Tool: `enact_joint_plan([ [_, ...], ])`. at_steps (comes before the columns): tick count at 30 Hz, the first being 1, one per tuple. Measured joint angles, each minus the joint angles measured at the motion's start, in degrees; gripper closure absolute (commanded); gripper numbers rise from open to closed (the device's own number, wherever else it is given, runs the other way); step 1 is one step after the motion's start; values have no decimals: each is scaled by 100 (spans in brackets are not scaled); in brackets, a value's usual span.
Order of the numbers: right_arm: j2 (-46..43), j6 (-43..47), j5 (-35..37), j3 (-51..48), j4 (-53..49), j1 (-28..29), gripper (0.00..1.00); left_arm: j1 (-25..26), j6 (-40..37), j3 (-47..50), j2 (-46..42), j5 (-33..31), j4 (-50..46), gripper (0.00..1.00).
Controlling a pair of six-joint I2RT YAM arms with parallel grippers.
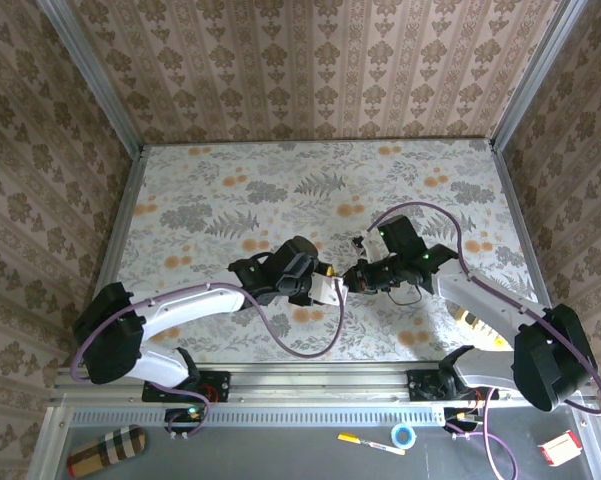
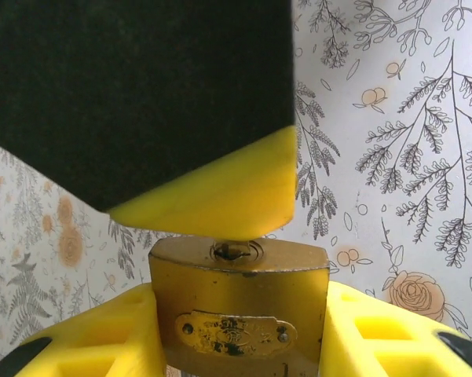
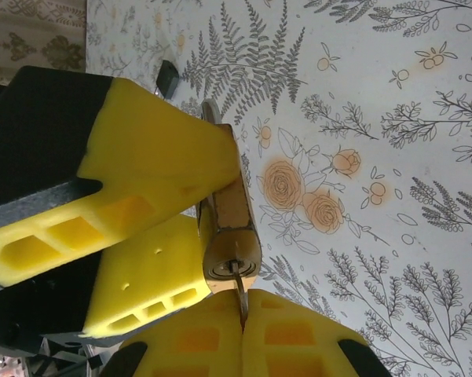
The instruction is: Unlock with the key
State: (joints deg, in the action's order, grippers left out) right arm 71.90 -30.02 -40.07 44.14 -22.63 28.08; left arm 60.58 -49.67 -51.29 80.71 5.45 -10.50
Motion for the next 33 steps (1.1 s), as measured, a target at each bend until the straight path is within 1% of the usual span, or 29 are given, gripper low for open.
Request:
enact_joint_plan([
  [7,127,-2,-31,7,-15,9,100,98,79,125,7,-181,133,100],
  [9,160,-39,-35,7,-31,11,100,170,76,201,9,-321,251,100],
  [12,208,-188,-17,7,-24,-13,100,251,79,448,9,-555,708,100],
  [15,271,-525,-35,4,70,-87,100,304,76,664,9,-778,1167,100],
  [18,289,-1099,-140,-83,448,-208,100,326,74,835,15,-1093,1628,100],
  [23,321,-2306,-302,-236,1154,-396,100,348,72,1091,57,-1572,2376,100],
  [27,321,-3112,-439,-393,1615,-507,100,354,79,1235,111,-1759,2820,100],
  [31,304,-3320,-481,-391,1613,-564,100,358,146,1255,111,-1799,2927,100],
  [32,295,-3289,-474,-369,1545,-570,97,358,190,1255,111,-1786,2927,100],
  [33,286,-3230,-466,-332,1440,-575,91,358,251,1255,111,-1746,2922,100],
])
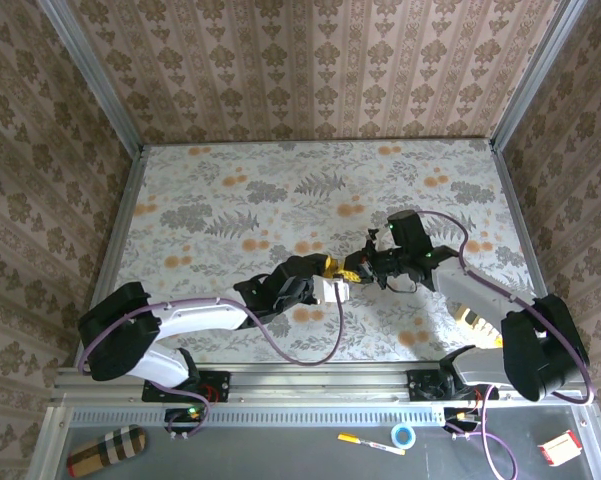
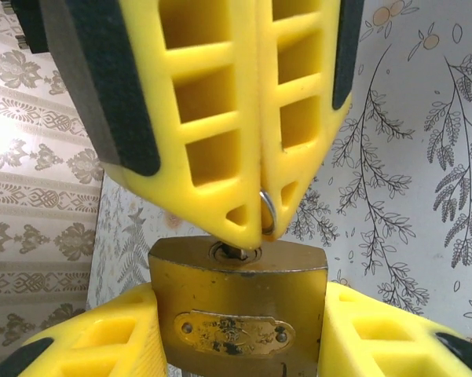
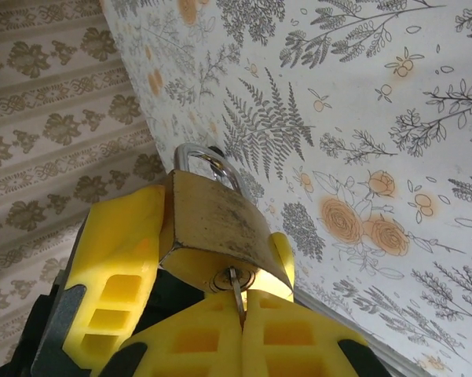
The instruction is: Unlock with the key
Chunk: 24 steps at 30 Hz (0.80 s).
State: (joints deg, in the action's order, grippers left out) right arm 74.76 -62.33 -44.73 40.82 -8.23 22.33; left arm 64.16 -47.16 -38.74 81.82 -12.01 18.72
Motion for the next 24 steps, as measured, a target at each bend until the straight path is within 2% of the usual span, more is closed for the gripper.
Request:
enact_joint_plan([
  [4,-131,529,184,170,-544,7,69,-11,332,-116,-39,398,-219,100],
  [11,-444,1207,339,186,-787,7,53,-136,737,-402,-262,881,-820,100],
  [15,-487,1405,363,179,-647,46,50,-107,817,-511,-269,1237,-1126,100],
  [24,-610,1803,511,55,-603,144,51,-125,1012,-726,-271,1593,-1635,100],
])
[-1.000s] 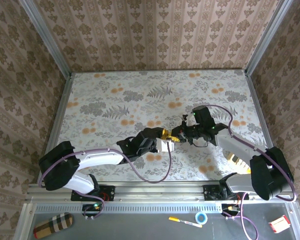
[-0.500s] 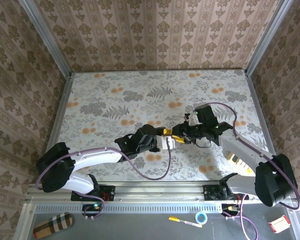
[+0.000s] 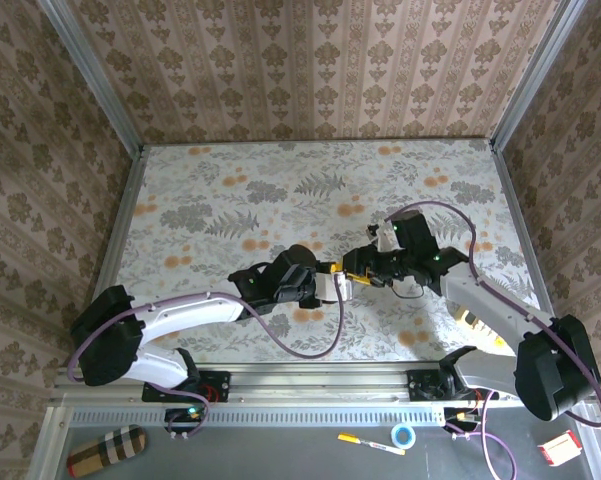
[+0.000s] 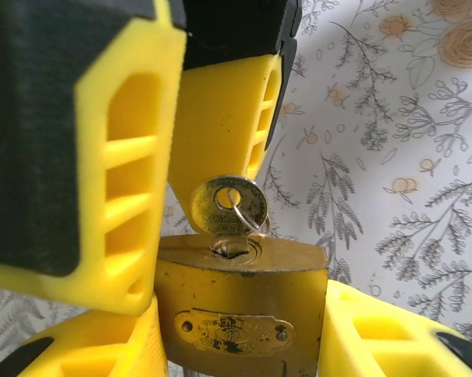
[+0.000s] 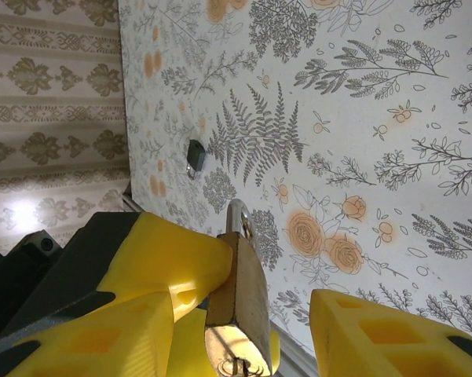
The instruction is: Unlock with the key
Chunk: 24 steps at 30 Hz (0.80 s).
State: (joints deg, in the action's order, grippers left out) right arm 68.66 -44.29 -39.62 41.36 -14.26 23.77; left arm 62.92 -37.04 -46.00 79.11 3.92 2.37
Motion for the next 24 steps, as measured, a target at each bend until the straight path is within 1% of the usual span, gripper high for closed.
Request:
enact_joint_plan([
  [6,0,70,85,-83,90,157,59,0,57,-17,0,131,-243,100],
  [11,7,105,170,-85,103,243,61,0,107,-28,0,170,-348,100],
  [16,-17,114,188,-160,173,260,61,0,116,-31,0,192,-376,100],
  [24,-319,197,195,-404,186,278,55,-76,133,-76,0,330,-319,100],
])
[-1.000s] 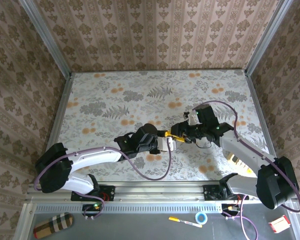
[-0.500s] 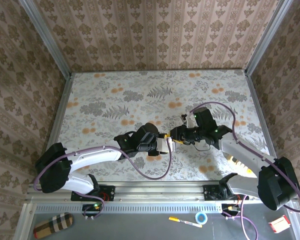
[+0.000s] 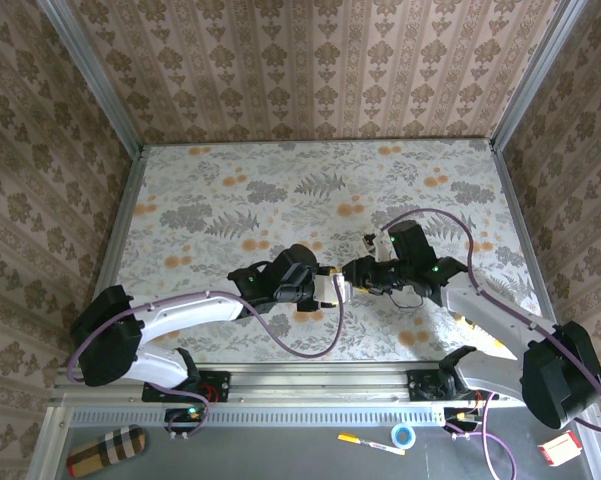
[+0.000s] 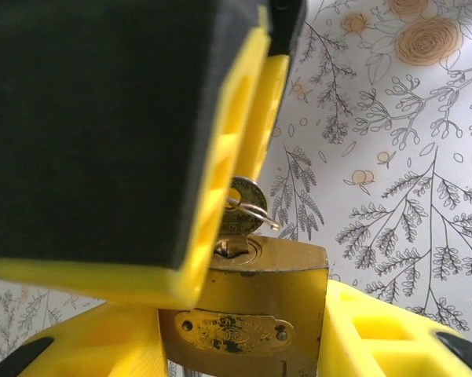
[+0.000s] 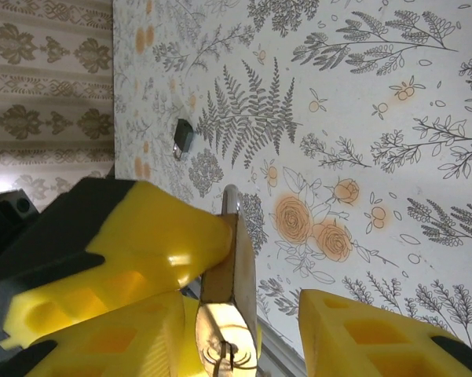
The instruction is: Unlock with the key
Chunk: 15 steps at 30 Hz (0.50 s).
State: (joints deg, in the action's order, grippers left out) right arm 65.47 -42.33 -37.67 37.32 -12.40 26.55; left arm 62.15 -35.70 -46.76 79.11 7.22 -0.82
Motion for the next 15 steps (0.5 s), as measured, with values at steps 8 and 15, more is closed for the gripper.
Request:
enact_joint_plan([
  [8,-76,-11,-9,-138,114,15,55,-4,15,-61,0,83,4,100],
  [15,-7,-122,-42,-144,289,48,63,7,15,-79,2,61,-9,100],
])
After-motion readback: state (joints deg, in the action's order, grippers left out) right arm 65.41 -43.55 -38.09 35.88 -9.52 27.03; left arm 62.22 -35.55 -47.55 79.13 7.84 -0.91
